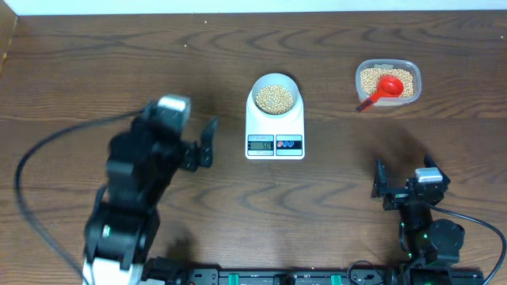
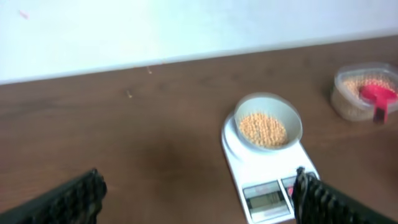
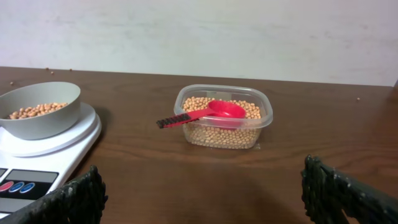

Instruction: Scoop item into bowl and weigh 50g on scale

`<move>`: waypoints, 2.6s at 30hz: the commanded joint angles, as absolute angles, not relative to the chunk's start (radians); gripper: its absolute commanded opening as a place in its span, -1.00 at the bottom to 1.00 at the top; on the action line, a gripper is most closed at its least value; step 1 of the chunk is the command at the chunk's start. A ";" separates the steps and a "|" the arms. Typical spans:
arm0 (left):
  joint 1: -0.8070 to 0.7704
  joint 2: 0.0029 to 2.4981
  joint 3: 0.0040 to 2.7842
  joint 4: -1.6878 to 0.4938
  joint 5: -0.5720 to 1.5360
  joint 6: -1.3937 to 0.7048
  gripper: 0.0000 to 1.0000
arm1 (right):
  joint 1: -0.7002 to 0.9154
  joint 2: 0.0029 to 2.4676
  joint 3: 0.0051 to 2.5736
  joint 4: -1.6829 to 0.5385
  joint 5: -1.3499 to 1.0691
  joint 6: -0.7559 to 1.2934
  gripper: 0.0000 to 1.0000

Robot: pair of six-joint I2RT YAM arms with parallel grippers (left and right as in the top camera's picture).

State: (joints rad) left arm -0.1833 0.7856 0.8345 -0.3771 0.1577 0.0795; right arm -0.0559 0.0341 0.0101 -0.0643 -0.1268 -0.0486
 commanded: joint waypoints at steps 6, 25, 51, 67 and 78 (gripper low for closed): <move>-0.081 0.406 0.562 -0.275 0.149 0.089 0.96 | -0.060 0.025 0.006 -0.064 -0.134 -0.061 0.98; -0.044 0.027 0.181 -0.121 0.038 0.090 0.96 | -0.060 0.025 0.006 -0.064 -0.134 -0.061 0.99; -0.039 0.001 0.004 -0.069 0.037 0.070 0.96 | -0.060 0.025 0.006 -0.064 -0.134 -0.061 0.99; -0.039 0.004 0.004 -0.069 0.037 0.070 0.96 | -0.060 0.025 0.006 -0.064 -0.134 -0.061 0.98; -0.039 0.004 0.004 -0.069 0.037 0.070 0.95 | -0.060 0.025 0.006 -0.064 -0.134 -0.061 0.99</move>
State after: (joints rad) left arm -0.0456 0.0105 0.0341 -0.0547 0.0460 0.0784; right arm -0.0559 0.0338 0.0097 -0.0631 -0.1272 -0.0486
